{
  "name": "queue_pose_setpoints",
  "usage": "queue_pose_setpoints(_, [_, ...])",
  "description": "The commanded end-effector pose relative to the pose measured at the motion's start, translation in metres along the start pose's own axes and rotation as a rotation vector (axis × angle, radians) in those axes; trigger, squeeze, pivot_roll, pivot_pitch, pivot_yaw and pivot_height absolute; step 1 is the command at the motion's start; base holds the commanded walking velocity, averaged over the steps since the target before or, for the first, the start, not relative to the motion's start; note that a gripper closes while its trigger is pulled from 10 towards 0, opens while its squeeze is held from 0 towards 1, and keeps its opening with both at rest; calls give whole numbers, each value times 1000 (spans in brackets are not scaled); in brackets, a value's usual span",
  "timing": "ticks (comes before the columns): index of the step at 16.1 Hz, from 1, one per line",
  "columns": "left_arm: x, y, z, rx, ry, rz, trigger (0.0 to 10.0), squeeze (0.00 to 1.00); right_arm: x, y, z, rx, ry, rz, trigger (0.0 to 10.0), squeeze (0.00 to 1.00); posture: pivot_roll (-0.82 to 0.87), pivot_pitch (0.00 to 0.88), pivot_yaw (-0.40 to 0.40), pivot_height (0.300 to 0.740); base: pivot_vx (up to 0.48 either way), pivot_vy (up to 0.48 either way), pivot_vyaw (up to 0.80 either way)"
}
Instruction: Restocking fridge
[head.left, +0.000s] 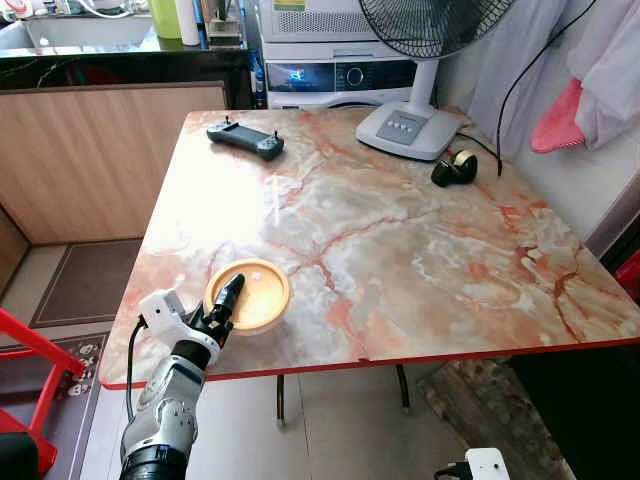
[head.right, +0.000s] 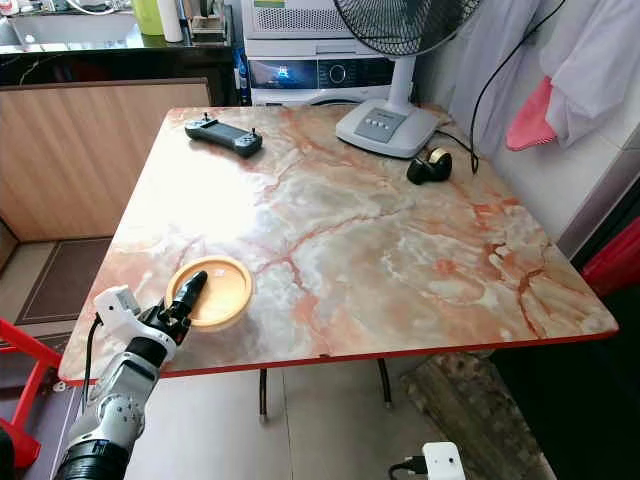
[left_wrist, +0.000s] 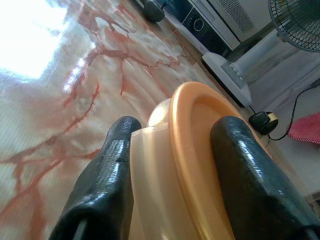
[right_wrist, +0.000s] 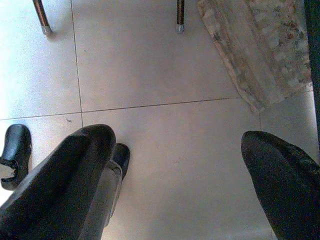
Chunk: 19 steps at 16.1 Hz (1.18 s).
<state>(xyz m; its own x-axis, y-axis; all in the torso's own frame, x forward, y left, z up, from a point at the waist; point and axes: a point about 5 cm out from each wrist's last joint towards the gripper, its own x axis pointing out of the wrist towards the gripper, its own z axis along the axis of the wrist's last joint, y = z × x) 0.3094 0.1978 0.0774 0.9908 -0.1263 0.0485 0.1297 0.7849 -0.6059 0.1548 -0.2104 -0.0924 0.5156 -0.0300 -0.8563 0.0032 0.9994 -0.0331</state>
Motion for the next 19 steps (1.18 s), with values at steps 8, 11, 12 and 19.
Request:
queue_pose_setpoints(8, [7,-15,13,16,-48,-66,0,0,0,2,-2,3,7,5,10000,0,36,0,-41,740,0,0,0])
queue_pose_setpoints(11, [5,-28,27,22,-101,-103,0,0,0,3,-4,4,10,6,10000,0,42,0,-32,740,0,0,0])
queue_pose_setpoints(12, [5,-31,29,24,-111,-113,0,0,0,3,-5,4,11,7,10000,0,44,0,-30,740,0,0,0])
queue_pose_setpoints(19, [-8,-47,68,323,-229,-12,10000,0,0,6,-6,49,2,1,10000,0,64,0,-15,740,0,0,0])
